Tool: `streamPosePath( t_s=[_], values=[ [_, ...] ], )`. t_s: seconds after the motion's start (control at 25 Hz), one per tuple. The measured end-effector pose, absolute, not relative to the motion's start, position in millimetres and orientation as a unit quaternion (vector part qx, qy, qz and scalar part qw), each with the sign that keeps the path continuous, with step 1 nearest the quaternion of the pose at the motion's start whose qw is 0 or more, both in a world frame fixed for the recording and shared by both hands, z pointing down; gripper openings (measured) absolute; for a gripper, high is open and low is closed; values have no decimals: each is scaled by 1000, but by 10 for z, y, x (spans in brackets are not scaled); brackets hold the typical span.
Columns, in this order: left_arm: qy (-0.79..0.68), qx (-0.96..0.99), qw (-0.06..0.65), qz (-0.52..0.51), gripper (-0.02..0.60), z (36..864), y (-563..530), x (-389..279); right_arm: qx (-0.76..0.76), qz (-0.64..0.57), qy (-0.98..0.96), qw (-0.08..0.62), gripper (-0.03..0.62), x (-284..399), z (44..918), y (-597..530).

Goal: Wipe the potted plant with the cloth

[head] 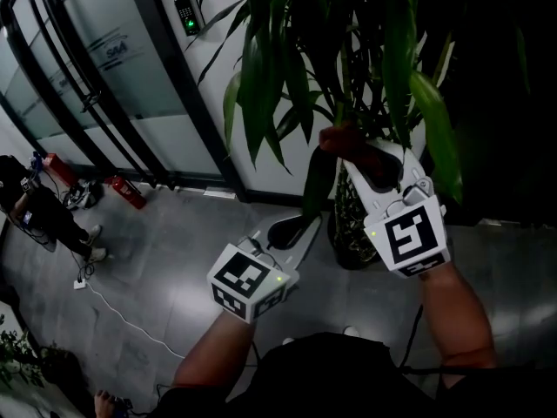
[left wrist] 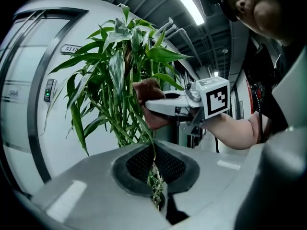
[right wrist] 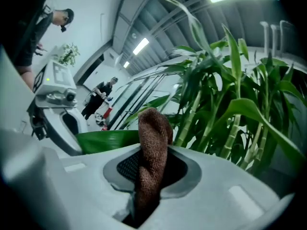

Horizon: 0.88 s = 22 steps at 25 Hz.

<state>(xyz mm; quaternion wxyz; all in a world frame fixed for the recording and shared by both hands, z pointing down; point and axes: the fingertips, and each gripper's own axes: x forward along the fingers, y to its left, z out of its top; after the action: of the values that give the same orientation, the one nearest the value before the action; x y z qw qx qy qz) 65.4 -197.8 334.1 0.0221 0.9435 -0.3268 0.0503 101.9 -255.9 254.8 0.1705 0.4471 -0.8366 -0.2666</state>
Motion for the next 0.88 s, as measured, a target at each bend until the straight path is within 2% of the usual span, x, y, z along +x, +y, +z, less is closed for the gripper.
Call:
streamPosePath(
  t_s=[0.2,0.88],
  values=[
    [-329,943,21,50,17,3335,-1974,654,462,-239,-841,149,66,1057,2482,-2783],
    [-334,941,21,44,17,3305,-1944,678,423,-288,-827,233,66,819,2757,-2682]
  ],
)
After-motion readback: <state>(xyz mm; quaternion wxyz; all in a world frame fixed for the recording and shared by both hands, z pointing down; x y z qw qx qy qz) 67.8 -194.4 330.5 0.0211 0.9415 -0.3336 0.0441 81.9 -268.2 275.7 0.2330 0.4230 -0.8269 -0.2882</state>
